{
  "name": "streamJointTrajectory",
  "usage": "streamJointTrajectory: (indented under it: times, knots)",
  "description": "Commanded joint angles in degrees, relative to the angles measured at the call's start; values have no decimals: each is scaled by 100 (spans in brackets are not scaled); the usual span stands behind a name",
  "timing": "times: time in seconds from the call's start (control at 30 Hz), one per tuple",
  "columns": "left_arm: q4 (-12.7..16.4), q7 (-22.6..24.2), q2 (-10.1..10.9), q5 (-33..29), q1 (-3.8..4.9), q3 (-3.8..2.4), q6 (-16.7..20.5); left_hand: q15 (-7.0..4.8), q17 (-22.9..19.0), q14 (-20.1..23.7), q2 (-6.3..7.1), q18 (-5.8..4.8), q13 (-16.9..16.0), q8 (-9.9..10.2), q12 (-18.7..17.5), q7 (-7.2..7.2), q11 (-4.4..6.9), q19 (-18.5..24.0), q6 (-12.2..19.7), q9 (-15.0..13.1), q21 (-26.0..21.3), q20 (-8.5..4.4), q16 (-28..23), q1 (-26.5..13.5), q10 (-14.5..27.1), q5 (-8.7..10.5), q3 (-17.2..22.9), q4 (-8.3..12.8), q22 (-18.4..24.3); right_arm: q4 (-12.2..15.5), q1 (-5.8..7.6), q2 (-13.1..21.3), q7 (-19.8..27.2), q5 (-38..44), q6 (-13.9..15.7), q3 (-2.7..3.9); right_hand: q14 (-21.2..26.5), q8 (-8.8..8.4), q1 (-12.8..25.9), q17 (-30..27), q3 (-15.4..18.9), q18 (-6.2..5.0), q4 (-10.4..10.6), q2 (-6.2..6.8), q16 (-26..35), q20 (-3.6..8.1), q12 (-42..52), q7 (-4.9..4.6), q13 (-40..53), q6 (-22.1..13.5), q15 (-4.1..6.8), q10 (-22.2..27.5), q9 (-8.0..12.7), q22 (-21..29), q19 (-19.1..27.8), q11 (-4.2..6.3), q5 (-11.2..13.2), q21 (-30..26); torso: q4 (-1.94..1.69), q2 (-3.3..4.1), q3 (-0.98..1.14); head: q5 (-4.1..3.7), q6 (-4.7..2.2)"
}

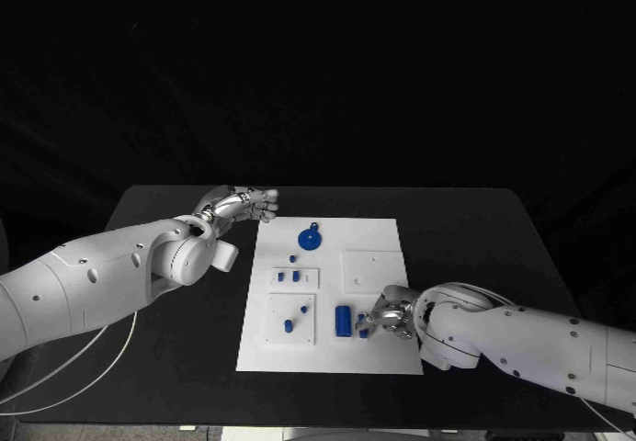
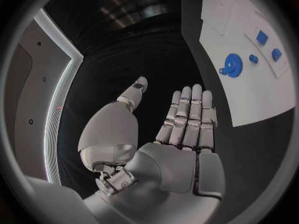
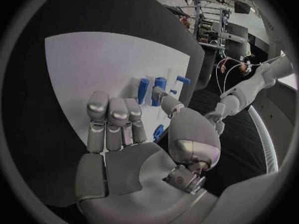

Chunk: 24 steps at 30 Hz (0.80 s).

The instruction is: Assemble the parts on the task board

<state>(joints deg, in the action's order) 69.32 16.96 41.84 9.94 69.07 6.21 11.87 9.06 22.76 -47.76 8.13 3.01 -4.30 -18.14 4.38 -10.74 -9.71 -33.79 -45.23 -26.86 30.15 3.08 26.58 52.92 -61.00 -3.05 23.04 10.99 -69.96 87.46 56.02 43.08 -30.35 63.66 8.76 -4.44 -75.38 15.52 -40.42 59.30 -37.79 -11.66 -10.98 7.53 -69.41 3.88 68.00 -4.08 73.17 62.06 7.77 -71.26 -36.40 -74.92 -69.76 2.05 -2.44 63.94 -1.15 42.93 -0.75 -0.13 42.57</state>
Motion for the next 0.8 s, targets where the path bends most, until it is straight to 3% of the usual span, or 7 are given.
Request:
streamJointTrajectory:
  times: [0.03,0.2,0.4,0.57,0.8]
  knots:
    - [11,24,-9,0,4,-3,-74,2,8,51,-6,77,9,-32,0,10,-16,28,43,7,-33,20,-36,-60,40,6,-2,-41,-11,16,-5,8,77,118,-1,1,1,-23,-46,4,-4,-334,-7,13,-1,50,-23,8,7,43,49,-27,-4,-62,-9,28,-38,-1,1,1,0,1,-3]
    - [10,18,-5,1,4,-3,-70,2,8,51,-6,77,9,-32,0,10,-16,28,43,8,-33,20,-37,-59,41,6,-1,-41,-11,20,-5,25,130,116,-155,1,0,-25,-89,3,-22,-334,-27,19,-1,57,-27,9,7,43,51,-26,-4,-62,-11,29,-38,-2,-2,2,1,0,-3]
    - [11,9,-5,4,4,-3,-75,2,12,51,-9,79,8,-33,0,10,-16,29,44,8,-35,20,-39,-50,41,5,4,-37,-15,47,-5,64,161,29,-494,1,-2,-37,-490,-1,-137,-334,-314,73,4,78,-57,2,-4,32,46,-5,1,-67,-14,23,-48,0,-1,3,1,3,1]
    - [11,6,1,6,4,-3,-77,2,14,50,-10,79,8,-33,0,10,-16,30,45,9,-36,21,-40,-43,42,4,7,-35,-17,51,-6,89,193,29,-538,1,-6,-43,-684,-5,-64,-334,-503,162,10,61,-71,-7,-4,33,34,3,4,-68,-14,12,-47,-4,4,2,-1,1,6]
    - [14,6,-4,10,4,-3,-77,2,18,50,-12,80,9,-33,0,10,-16,30,46,9,-37,21,-42,-35,43,4,11,-32,-20,44,-7,82,193,35,-543,1,-8,-44,-788,-6,-18,-334,-535,201,12,51,-67,-7,5,38,34,-7,4,-66,-18,12,-43,-7,0,0,-2,-4,9]
